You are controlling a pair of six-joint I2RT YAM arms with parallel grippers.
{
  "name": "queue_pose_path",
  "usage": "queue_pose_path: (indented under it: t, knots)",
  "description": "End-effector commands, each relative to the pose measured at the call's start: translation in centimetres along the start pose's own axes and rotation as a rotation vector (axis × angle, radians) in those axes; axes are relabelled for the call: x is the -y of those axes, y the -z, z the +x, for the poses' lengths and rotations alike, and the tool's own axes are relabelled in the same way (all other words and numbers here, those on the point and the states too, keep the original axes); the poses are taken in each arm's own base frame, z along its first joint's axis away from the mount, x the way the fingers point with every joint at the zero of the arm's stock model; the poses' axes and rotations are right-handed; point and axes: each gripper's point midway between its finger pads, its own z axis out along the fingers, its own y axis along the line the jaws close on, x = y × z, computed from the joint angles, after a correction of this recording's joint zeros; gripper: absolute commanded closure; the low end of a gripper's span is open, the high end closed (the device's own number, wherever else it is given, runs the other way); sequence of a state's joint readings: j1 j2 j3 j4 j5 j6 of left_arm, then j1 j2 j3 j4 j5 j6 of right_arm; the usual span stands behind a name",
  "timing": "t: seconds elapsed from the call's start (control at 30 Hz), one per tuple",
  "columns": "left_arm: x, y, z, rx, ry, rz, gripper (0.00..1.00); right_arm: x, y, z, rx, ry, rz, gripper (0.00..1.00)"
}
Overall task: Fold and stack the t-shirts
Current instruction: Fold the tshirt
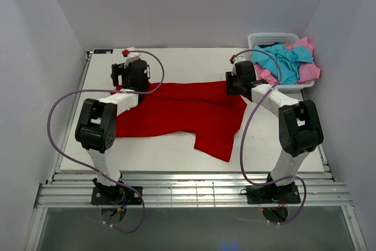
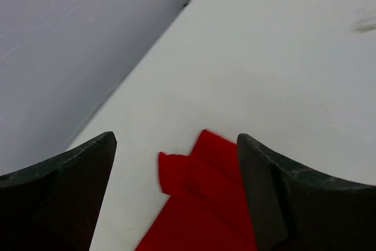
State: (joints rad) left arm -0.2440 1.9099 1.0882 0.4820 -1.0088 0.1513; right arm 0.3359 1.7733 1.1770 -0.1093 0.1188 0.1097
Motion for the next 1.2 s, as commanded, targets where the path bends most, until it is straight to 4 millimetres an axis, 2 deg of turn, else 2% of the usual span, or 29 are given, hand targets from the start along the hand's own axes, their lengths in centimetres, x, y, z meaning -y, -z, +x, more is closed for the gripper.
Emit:
queue_pose_path:
  t: [0.0, 0.03, 0.07, 0.1, 0.13, 0.17, 0.2, 0.23, 0.27, 0.3, 0.37, 0.4, 0.43, 0.47, 0.5, 0.53, 0.6, 0.87, 1.07, 1.13, 1.17]
  knots:
    - [4.8, 5.3, -6.7, -0.052, 0.231, 0.364, 0.09, -2.0, 1.6, -7.0, 0.175, 0.014, -0.1, 0.57]
    - [6.4, 6.4, -7.5, -0.082, 0.313, 0.455, 0.18, -2.1, 1.3, -7.3, 0.177, 0.014, -0.108, 0.57]
    - [7.9, 7.4, -8.5, -0.093, 0.341, 0.547, 0.21, -2.4, 1.0, -7.6, 0.178, 0.015, -0.118, 0.57]
    - [10.6, 9.5, -8.7, -0.118, 0.35, 0.723, 0.25, -2.4, 0.1, -8.0, 0.176, 0.017, -0.117, 0.57]
    - [11.9, 10.5, -8.8, -0.13, 0.37, 0.794, 0.26, -2.4, -0.4, -8.1, 0.169, 0.017, -0.114, 0.57]
    - [13.6, 11.0, -7.9, -0.153, 0.361, 0.849, 0.31, -2.3, -1.0, -8.1, 0.163, 0.018, -0.109, 0.57]
    - [15.0, 12.0, -8.3, -0.151, 0.364, 0.911, 0.34, -2.3, -1.5, -8.1, 0.159, 0.021, -0.105, 0.57]
    - [16.4, 12.9, -7.9, -0.17, 0.352, 0.977, 0.36, -2.2, -2.5, -8.1, 0.149, 0.027, -0.1, 0.57]
    - [18.1, 12.9, -6.2, -0.205, 0.324, 0.997, 0.4, -2.0, -3.1, -8.0, 0.143, 0.03, -0.089, 0.57]
    - [19.1, 13.4, -6.9, -0.202, 0.326, 1.026, 0.41, -1.9, -3.5, -8.0, 0.137, 0.033, -0.081, 0.57]
    - [21.3, 14.5, -5.9, -0.233, 0.313, 1.107, 0.43, -1.3, -5.3, -7.2, 0.106, 0.032, -0.068, 0.57]
    - [21.7, 14.6, -5.7, -0.236, 0.316, 1.121, 0.45, -1.1, -5.7, -7.0, 0.1, 0.03, -0.065, 0.57]
    - [22.5, 15.8, -5.5, -0.249, 0.312, 1.194, 0.48, -1.0, -5.9, -7.3, 0.103, 0.026, -0.063, 0.57]
    - [22.9, 16.0, -5.4, -0.251, 0.312, 1.216, 0.51, -0.6, -6.2, -7.1, 0.096, 0.019, -0.058, 0.57]
    - [23.5, 16.1, -4.4, -0.276, 0.302, 1.229, 0.62, -0.6, -6.6, -6.6, 0.081, 0.017, -0.057, 0.57]
    - [23.7, 16.2, -4.7, -0.277, 0.308, 1.241, 0.67, -0.4, -6.8, -6.5, 0.078, 0.015, -0.054, 0.57]
    - [24.2, 16.7, -4.4, -0.304, 0.318, 1.272, 0.72, 0.0, -7.0, -6.0, 0.068, 0.013, -0.039, 0.57]
    - [24.6, 17.5, -3.3, -0.318, 0.309, 1.28, 0.73, 0.7, -6.4, -5.5, 0.065, 0.023, -0.006, 0.57]
    - [24.7, 17.4, -2.1, -0.343, 0.297, 1.268, 0.73, 0.5, -7.4, -4.0, 0.024, 0.027, -0.02, 0.57]
    - [24.7, 17.4, -1.9, -0.349, 0.297, 1.267, 0.74, 0.2, -7.7, -3.6, 0.014, 0.022, -0.039, 0.65]
    - [24.6, 17.5, -1.8, -0.353, 0.296, 1.268, 0.75, 0.1, -7.8, -3.4, 0.008, 0.019, -0.045, 0.75]
